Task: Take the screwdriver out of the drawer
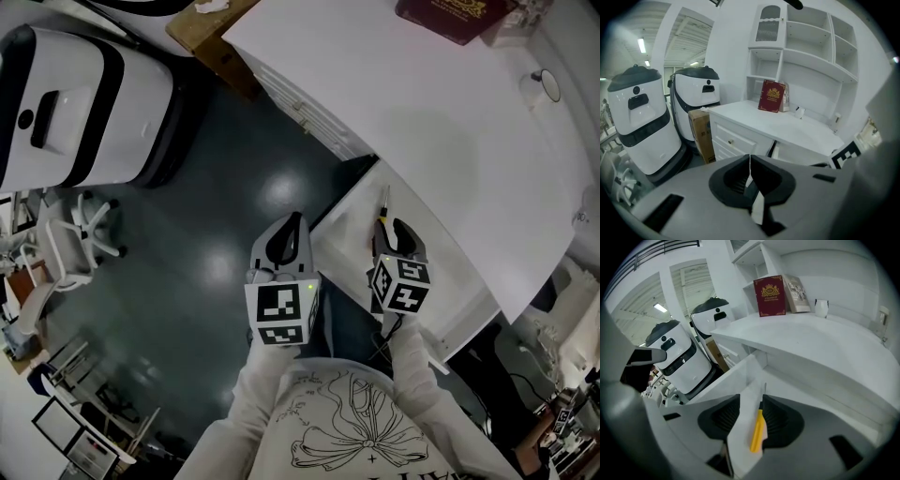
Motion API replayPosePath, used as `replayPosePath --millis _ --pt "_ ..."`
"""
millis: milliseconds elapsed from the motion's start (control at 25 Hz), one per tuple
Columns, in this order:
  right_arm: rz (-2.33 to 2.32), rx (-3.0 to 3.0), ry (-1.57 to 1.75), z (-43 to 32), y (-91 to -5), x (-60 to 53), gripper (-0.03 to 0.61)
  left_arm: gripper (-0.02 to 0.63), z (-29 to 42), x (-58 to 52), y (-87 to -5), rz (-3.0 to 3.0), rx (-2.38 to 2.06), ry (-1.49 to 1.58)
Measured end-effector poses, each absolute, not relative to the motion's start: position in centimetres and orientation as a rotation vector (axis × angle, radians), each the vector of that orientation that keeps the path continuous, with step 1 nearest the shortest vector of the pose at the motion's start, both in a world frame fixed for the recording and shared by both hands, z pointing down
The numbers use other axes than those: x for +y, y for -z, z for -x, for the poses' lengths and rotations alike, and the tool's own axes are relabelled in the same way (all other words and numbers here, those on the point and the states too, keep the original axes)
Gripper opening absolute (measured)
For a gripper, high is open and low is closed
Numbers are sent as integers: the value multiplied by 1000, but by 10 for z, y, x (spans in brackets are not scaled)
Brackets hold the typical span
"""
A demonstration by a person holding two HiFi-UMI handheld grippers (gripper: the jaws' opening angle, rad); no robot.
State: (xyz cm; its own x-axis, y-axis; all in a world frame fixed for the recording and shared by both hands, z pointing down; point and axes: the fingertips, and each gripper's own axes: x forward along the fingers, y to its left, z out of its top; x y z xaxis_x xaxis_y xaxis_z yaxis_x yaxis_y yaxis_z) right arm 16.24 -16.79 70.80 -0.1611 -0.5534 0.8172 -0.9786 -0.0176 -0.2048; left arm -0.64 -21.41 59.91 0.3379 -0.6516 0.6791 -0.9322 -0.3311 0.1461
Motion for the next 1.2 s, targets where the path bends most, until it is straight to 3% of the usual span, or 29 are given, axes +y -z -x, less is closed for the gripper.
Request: replayPosePath --millis 480,1200 --pt "-1515 -1642 -1145 -165 -757 -154 144 8 12 -211 -620 -2041 -1375 -735" --pt "-1469 -1518 -1164 -165 -790 -147 77 8 22 -210 -633 -2011 -1372 -742"
